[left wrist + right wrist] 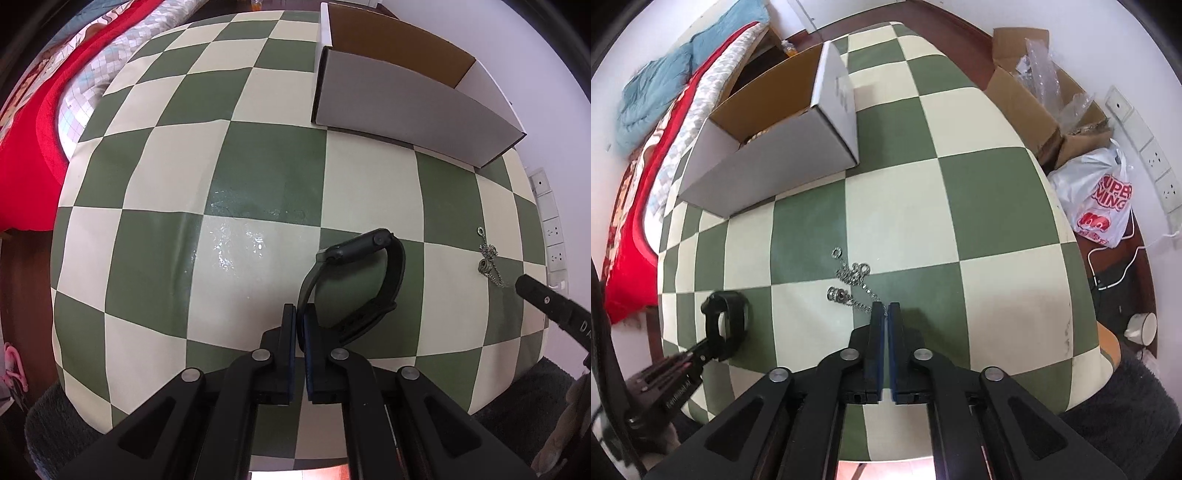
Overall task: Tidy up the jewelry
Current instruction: 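Grasp the black smartwatch with the left tool while the right tool grasps the silver chain, then carry the smartwatch into the box with the left tool while the right tool carries the chain in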
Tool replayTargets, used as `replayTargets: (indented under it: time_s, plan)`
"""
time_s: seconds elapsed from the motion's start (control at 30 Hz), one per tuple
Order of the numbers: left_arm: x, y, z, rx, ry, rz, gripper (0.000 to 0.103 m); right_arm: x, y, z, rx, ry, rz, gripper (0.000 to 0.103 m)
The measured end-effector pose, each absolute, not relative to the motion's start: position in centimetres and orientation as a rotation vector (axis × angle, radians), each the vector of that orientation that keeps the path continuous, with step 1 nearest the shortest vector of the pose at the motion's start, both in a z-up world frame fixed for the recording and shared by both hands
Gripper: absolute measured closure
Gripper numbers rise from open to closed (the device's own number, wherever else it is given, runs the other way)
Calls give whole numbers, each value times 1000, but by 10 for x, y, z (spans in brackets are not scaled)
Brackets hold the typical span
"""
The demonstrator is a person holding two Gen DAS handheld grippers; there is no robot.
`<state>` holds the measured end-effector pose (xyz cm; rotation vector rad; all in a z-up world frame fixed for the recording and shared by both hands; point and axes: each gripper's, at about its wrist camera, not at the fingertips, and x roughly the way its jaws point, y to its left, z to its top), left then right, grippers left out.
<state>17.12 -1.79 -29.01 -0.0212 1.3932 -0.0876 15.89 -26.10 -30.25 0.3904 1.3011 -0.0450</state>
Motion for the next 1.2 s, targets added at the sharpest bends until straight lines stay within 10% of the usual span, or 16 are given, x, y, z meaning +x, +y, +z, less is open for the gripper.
replayTargets:
  time_s: [0.1, 0.23, 0.3, 0.43, 1.2]
  plan:
    - [173, -20, -291, -10, 1391, -88, 102, 165, -256, -301, 362, 1291, -17, 42]
    - [170, -25, -290, 3, 1385, -84, 102, 179, -227, -307, 217, 1311, 2, 42]
    - [171, -25, -289, 5, 1385, -82, 102, 183, -216, -315, 159, 1334, -2, 44]
    - [173, -25, -289, 5, 1386, -80, 102, 187, -195, -315, 22, 1297, -24, 100]
    - [207, -41, -156, -94, 1160, -182, 102, 200, -226, -155, 326, 1021, 105, 102]
